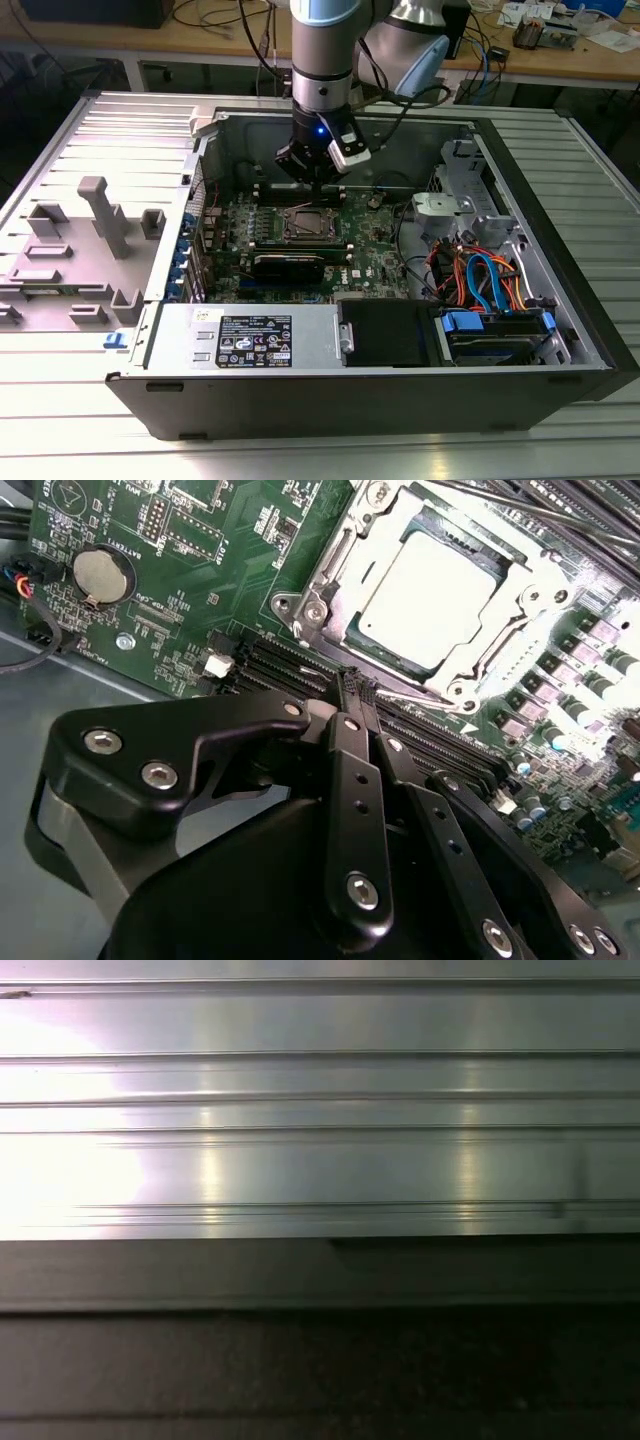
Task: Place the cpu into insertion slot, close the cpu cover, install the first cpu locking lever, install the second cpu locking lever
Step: 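Install the first cpu locking lever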
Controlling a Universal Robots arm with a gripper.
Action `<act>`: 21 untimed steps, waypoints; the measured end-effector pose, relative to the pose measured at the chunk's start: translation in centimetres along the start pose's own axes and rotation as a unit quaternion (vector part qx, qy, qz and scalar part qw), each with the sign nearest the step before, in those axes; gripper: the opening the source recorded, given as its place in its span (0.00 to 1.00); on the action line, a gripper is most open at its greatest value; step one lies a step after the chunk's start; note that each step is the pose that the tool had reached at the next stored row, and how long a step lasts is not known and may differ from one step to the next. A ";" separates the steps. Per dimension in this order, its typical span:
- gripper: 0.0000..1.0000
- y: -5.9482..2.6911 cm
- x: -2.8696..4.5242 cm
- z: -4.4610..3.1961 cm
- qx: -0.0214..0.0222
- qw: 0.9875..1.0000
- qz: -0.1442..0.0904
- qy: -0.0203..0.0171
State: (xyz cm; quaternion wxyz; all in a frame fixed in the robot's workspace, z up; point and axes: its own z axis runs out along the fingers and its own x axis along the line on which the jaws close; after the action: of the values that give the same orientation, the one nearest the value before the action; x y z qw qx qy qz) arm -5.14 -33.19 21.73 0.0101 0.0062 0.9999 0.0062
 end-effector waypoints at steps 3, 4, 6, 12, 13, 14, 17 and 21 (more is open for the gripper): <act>0.11 0.00 -0.06 0.37 0.000 1.000 0.000 0.000; 0.11 -0.01 -0.09 0.47 0.000 1.000 0.000 0.000; 0.11 -0.01 -0.14 0.59 0.000 1.000 0.000 0.000; 0.11 -0.01 -0.38 0.79 0.000 1.000 0.000 0.000; 0.11 -0.02 -0.38 0.83 0.000 1.000 0.000 0.000; 0.11 -0.02 -0.38 0.90 0.000 1.000 0.000 0.000; 0.11 -0.03 -0.38 0.97 0.000 1.000 0.000 0.000; 0.11 -0.03 -0.47 1.09 0.000 1.000 0.000 0.000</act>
State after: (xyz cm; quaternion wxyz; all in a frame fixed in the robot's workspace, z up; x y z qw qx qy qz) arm -4.64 -33.21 20.64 0.0101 0.0058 0.9999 0.0062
